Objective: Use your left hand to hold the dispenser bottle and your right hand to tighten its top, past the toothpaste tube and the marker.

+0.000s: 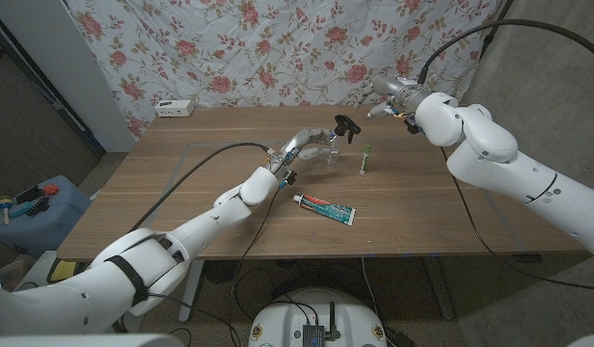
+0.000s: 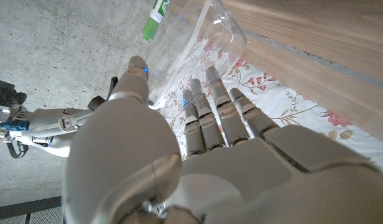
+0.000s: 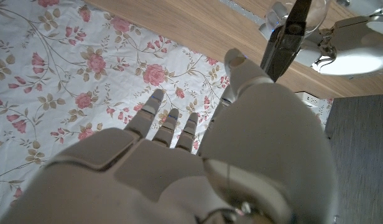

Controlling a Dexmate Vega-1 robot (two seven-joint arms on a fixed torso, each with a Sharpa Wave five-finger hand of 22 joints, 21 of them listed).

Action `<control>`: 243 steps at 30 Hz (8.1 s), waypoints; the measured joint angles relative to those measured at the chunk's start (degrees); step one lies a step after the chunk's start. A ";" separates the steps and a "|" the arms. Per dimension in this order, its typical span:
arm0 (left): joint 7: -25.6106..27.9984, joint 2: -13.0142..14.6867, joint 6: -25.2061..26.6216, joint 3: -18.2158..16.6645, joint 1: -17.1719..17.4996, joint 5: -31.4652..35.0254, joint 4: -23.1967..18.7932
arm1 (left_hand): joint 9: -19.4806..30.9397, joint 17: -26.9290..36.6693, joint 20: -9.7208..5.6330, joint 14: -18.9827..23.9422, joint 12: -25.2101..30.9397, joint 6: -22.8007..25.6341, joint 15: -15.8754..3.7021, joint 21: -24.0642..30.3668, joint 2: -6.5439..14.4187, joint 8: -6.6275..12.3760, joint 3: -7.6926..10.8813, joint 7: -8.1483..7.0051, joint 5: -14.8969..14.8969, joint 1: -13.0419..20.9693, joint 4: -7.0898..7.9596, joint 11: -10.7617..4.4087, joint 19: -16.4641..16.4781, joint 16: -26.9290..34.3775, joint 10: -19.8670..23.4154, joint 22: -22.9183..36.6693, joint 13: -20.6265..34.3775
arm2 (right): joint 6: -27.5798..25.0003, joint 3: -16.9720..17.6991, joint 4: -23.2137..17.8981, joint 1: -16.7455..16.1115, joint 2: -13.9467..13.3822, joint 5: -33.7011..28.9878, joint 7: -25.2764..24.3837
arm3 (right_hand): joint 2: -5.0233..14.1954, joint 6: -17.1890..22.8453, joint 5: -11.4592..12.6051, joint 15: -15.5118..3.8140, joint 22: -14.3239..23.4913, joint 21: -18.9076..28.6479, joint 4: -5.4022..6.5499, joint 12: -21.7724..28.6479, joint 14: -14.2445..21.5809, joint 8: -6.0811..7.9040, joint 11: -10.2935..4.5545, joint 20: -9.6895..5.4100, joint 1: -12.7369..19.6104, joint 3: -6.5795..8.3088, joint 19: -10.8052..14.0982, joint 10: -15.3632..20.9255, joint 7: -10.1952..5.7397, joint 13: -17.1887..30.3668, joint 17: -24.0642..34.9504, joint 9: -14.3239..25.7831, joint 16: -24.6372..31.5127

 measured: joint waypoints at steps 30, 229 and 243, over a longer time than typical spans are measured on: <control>0.00 1.46 4.35 -0.52 1.95 0.71 -5.65 | 0.00 -0.03 0.00 0.00 -0.20 0.01 0.00 0.00 -0.24 -0.04 0.14 0.01 -0.11 -0.24 -0.14 0.08 0.00 -0.06 0.09 0.00 -0.02 | 9.83 2.86 2.30 -0.11 -1.25 10.04 -0.84 | 0.59 4.71 -0.72 1.68 -0.01 0.00 0.25 -0.23 -7.84 -0.04 -0.60 -2.21 9.64 0.24 -4.39 -4.74 -0.08 0.01 0.13 -1.27 -0.28; -0.51 1.75 5.81 -0.36 3.94 0.97 -9.11 | 0.26 -0.04 0.00 0.83 -0.84 1.04 -0.59 0.00 -0.44 -0.27 0.94 0.44 -0.34 -0.44 -0.94 0.37 0.00 -0.04 1.23 0.00 0.81 | -24.70 -20.00 -2.03 13.55 6.20 -17.35 18.58 | 1.25 24.29 -2.78 3.39 -0.03 1.12 11.03 4.05 6.93 -1.05 10.68 2.23 -28.90 -15.62 5.72 12.53 7.17 0.02 0.39 -2.14 4.88; -0.55 1.75 5.79 -0.40 4.00 0.99 -9.14 | 0.22 0.01 0.00 0.92 -0.61 1.51 -0.69 0.00 -0.45 -0.42 0.93 0.33 -0.22 -0.45 -0.93 0.30 0.00 -0.06 1.32 0.00 0.69 | -26.56 -20.21 -0.21 12.69 8.95 -23.31 21.66 | 2.22 29.60 -2.78 2.86 -0.03 1.11 9.69 4.66 9.65 0.02 10.47 2.23 -28.77 -15.08 6.96 16.22 7.40 -0.26 0.24 -2.19 4.89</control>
